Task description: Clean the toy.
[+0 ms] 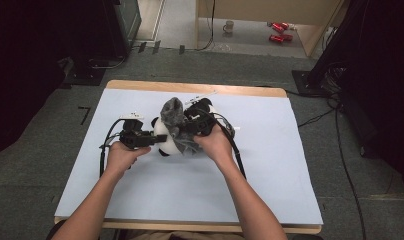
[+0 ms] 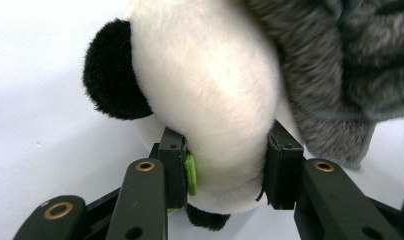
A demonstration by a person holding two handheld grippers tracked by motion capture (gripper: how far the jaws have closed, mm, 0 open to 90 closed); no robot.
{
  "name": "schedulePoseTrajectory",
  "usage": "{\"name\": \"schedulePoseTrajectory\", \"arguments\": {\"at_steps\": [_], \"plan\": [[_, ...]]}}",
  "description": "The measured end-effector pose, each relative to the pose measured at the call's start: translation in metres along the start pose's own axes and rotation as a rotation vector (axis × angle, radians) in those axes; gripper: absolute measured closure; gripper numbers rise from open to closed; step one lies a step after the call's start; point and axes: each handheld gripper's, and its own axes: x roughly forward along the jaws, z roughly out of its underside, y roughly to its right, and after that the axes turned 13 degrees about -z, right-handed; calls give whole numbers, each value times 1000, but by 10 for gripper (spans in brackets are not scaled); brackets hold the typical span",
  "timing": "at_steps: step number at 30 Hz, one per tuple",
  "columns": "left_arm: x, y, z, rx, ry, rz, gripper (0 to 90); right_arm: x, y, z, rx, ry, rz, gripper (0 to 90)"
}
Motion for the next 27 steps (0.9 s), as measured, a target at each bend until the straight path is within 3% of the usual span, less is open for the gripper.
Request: {"name": "schedulePoseTrajectory", "arguments": {"at_steps": [27], "plan": [[0,-1,0,6,8,7,613,-57,36,17,82,69,67,799]]}}
